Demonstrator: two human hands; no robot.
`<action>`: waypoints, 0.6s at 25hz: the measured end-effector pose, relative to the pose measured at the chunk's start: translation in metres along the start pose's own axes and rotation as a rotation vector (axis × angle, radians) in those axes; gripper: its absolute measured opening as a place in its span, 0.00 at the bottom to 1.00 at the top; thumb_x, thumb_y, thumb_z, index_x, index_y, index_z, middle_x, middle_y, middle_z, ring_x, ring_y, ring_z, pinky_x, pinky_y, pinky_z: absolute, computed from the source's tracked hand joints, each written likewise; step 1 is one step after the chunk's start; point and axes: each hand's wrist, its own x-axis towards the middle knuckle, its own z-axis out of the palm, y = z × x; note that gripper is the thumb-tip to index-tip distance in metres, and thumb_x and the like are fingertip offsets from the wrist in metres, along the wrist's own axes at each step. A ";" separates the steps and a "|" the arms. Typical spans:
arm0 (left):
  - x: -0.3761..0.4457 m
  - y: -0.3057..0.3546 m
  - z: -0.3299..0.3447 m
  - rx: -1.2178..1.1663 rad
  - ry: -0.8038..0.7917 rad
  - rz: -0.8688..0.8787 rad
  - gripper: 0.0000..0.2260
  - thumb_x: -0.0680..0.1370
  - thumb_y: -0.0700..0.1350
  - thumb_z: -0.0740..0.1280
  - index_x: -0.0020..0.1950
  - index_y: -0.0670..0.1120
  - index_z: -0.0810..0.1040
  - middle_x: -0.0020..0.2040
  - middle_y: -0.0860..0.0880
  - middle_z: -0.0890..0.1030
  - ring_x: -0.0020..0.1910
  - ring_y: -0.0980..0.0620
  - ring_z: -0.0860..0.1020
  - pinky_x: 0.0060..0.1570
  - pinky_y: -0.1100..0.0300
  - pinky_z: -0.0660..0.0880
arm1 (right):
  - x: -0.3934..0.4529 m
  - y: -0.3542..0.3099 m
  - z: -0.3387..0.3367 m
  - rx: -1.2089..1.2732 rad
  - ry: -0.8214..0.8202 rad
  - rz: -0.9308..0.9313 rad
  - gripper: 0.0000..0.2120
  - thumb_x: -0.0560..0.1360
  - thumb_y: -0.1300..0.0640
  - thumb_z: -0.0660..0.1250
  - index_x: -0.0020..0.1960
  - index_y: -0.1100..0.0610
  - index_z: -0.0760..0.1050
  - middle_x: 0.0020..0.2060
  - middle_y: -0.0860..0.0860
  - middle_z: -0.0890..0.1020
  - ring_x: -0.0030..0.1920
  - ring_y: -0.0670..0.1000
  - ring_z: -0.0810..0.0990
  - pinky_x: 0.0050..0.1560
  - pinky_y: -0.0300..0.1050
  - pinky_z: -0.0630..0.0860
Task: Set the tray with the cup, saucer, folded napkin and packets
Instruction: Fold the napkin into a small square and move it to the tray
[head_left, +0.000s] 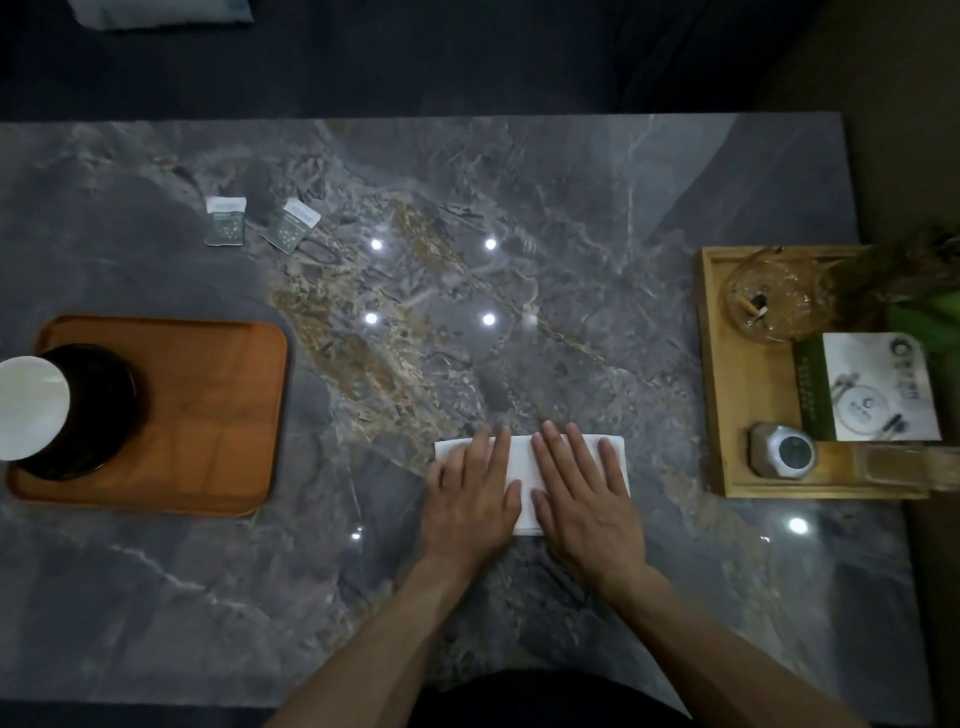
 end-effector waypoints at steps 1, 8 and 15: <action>-0.002 -0.005 -0.001 0.007 -0.035 0.029 0.28 0.79 0.55 0.57 0.77 0.45 0.61 0.75 0.43 0.65 0.71 0.44 0.66 0.66 0.43 0.61 | 0.000 0.000 0.000 0.001 -0.007 -0.004 0.29 0.82 0.47 0.49 0.79 0.57 0.51 0.79 0.54 0.54 0.78 0.55 0.52 0.76 0.60 0.49; -0.015 -0.041 -0.009 0.047 -0.155 0.026 0.31 0.79 0.55 0.53 0.79 0.42 0.53 0.80 0.44 0.53 0.79 0.47 0.51 0.75 0.43 0.49 | -0.011 0.029 -0.008 -0.035 -0.091 0.061 0.31 0.81 0.40 0.44 0.80 0.53 0.44 0.80 0.50 0.48 0.79 0.52 0.44 0.76 0.60 0.45; -0.017 -0.027 -0.027 0.041 -0.136 0.016 0.32 0.79 0.55 0.53 0.79 0.40 0.54 0.80 0.43 0.53 0.79 0.46 0.51 0.75 0.43 0.48 | -0.014 0.023 -0.024 -0.071 -0.066 0.071 0.32 0.81 0.40 0.46 0.79 0.56 0.48 0.79 0.53 0.51 0.79 0.56 0.47 0.75 0.62 0.46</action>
